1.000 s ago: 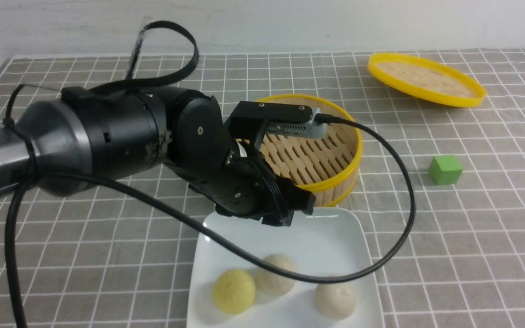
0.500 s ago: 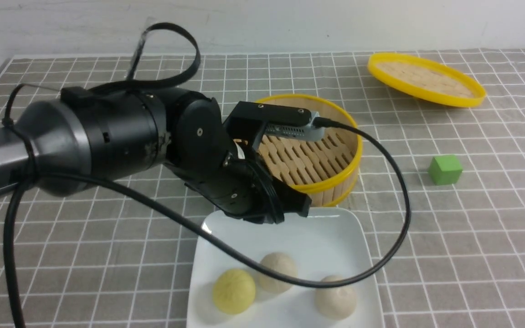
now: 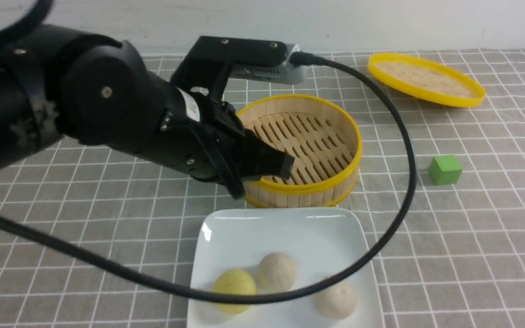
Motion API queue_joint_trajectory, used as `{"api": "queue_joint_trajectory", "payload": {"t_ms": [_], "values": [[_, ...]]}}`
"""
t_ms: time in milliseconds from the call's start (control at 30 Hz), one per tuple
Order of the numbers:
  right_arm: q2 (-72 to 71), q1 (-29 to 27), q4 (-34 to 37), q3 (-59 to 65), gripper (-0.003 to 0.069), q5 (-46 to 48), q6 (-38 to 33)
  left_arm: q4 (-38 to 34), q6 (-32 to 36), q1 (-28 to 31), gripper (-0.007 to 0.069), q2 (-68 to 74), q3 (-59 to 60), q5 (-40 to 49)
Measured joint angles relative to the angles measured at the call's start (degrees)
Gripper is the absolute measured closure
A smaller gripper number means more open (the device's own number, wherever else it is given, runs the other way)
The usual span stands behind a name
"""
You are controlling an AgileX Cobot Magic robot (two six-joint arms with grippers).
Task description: Put the steamed buns into the plate on the grey tablecloth.
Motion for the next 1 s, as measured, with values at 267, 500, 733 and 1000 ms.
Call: {"api": "queue_joint_trajectory", "payload": {"t_ms": [267,500,733,1000], "values": [[-6.1,-13.3,4.1,14.2,0.0594,0.6,0.0,4.4,-0.1,0.0,0.0622,-10.0,0.0,4.7],[-6.1,-14.5,4.1,17.2,0.0583,0.6,0.0,7.4,-0.1,0.0,0.0622,-18.7,0.0,6.6],[-6.1,-10.5,3.2,17.2,0.0573,0.6,0.0,8.9,-1.7,0.0,0.0622,-23.7,0.0,12.4],[-6.1,-9.6,3.0,17.3,0.0574,0.6,0.0,14.1,-7.9,0.0,0.0622,-26.8,0.0,18.7]]}}
